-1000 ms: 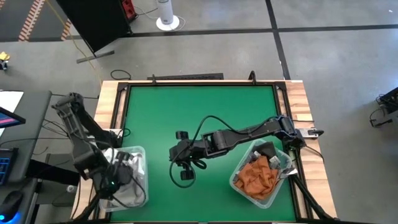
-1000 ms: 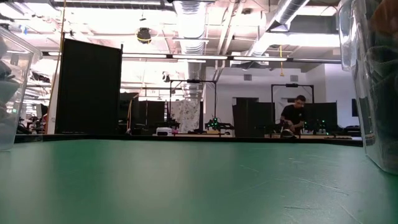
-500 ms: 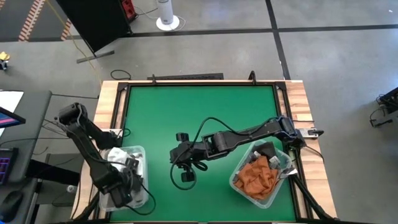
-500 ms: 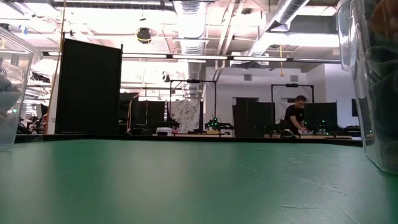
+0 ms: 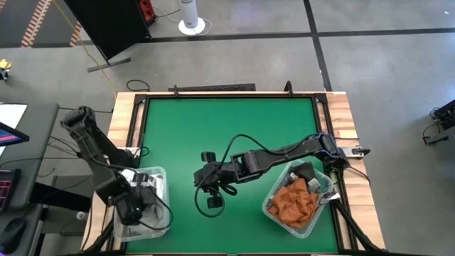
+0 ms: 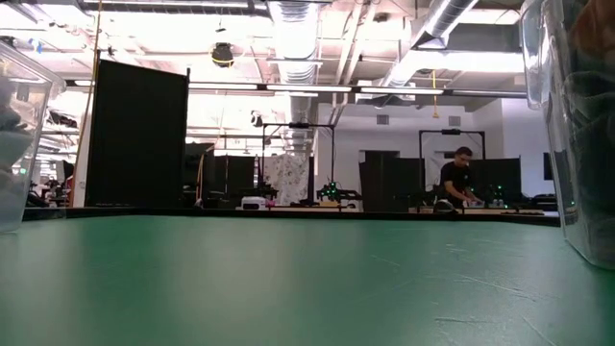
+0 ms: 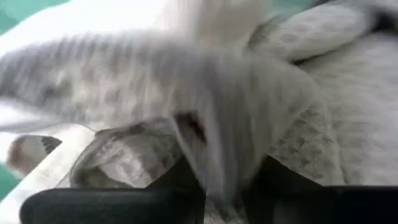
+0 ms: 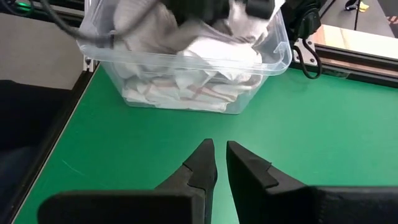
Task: Sort towels by color in basket
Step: Put the gray towel into the left transparent bin
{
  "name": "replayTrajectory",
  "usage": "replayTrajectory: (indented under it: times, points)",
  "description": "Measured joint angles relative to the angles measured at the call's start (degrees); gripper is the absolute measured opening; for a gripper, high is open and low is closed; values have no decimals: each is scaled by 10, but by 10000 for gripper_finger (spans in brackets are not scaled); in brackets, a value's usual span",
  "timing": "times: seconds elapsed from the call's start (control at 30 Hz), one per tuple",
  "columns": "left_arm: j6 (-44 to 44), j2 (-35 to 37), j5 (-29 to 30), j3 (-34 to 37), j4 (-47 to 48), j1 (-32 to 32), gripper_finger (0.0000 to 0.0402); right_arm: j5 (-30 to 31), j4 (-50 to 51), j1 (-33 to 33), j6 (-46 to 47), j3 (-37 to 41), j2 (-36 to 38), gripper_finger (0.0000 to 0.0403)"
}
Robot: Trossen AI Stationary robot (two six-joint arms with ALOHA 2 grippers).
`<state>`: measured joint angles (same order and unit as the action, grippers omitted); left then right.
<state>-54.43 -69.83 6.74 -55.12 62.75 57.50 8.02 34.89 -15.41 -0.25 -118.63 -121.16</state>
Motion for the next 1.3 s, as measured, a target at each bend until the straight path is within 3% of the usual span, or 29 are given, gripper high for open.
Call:
replayTrajectory:
  times: [0.3,0.53,0.73,1.07,1.3]
  points:
    - [-127,3,-71,170,-175,-14,51,0,-1,-7,2,0,0,72]
    - [-121,60,-94,119,-146,-46,40,0,-2,-7,0,0,0,72]
    - [-121,101,-25,70,-113,-51,38,0,3,-2,-2,0,0,72]
    - [-22,120,44,17,-62,-46,38,0,26,-2,7,0,6,72]
    - [-62,120,29,54,-34,-27,38,1,78,-2,9,0,52,72]
